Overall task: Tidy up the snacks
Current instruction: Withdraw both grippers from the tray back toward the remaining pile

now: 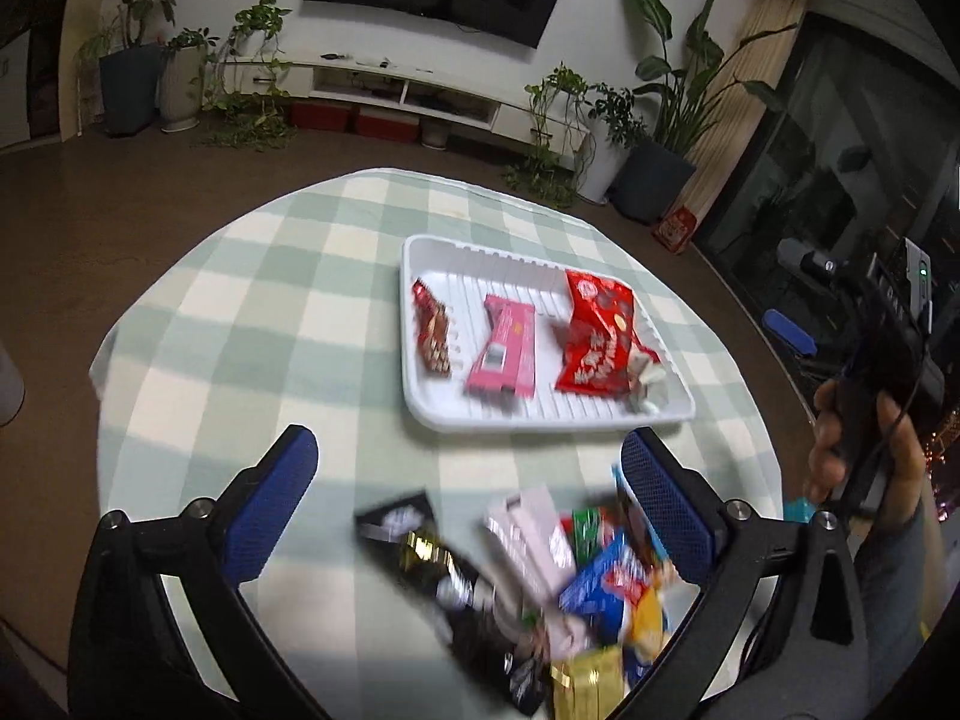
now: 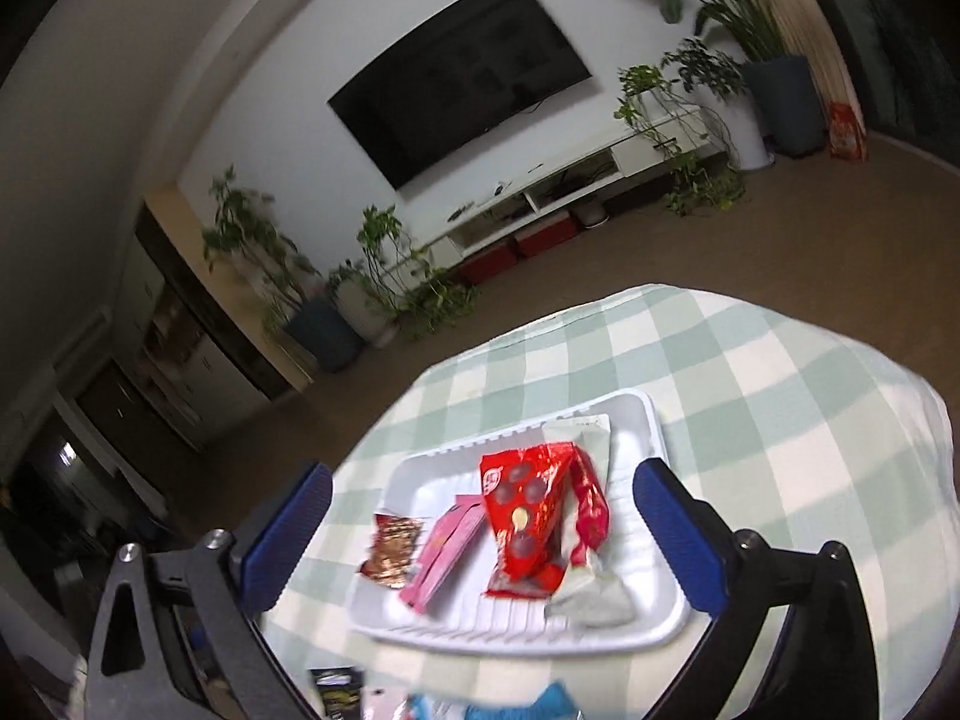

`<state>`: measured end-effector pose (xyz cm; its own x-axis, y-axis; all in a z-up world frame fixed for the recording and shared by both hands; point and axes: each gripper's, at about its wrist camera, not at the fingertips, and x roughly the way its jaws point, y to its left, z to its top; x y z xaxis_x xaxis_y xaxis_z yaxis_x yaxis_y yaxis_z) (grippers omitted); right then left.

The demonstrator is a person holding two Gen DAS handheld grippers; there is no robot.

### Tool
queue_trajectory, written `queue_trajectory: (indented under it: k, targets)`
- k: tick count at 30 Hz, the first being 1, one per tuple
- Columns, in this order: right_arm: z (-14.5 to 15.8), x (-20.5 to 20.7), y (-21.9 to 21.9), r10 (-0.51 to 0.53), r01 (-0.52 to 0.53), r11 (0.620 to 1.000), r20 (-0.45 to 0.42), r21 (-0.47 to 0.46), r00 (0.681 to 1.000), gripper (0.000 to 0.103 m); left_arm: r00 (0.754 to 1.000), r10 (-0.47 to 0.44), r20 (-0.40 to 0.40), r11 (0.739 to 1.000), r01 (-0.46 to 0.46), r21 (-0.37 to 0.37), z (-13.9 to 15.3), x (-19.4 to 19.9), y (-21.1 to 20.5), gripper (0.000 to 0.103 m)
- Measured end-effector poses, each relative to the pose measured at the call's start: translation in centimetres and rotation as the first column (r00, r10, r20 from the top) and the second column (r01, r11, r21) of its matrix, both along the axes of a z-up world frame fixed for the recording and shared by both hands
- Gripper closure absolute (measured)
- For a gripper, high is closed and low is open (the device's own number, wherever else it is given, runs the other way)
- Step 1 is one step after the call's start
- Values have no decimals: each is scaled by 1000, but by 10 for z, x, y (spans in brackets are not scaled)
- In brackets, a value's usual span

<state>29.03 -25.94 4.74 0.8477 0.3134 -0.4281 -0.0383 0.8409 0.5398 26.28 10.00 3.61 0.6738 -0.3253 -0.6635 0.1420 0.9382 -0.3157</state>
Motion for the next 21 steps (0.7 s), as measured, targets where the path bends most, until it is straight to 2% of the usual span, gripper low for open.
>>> queue_trajectory:
  k: [2, 5, 9, 12, 15, 16, 19, 21]
  targets:
    - [0, -19, -6, -16, 15, 999, 10, 46, 1000, 0, 1000, 17, -12, 1000, -17, -20, -9, -27, 6, 0]
    - [-7, -50, -7, -40, 41, 996, -7, 78, 999, 0, 995, 55, -81, 996, -60, -71, -30, -57, 12, 0]
    - [-27, -93, 13, -54, 56, 998, -71, 22, 996, 1, 979, 112, -169, 984, -133, -121, -60, -81, 18, 0]
    - [-46, -123, 33, -22, 21, 1000, -119, -10, 993, 4, 979, 112, -170, 983, -134, -124, -68, -98, 15, 0]
    - [-59, -148, 56, 4, -16, 996, -137, -87, 991, 4, 991, 89, -103, 989, -101, -112, -62, -110, 5, 0]
    - [-63, -154, 67, 16, -35, 990, -140, -137, 990, 6, 992, 84, -89, 991, -93, -96, -61, -110, 2, 0]
    - [-75, -169, 92, 35, -78, 955, -151, -285, 988, 14, 995, 63, -71, 997, -67, -49, -60, -111, -9, 0]
    - [-80, -173, 102, 51, -101, 939, -158, -329, 986, 19, 997, 60, -56, 998, -62, -30, -58, -111, -14, 0]
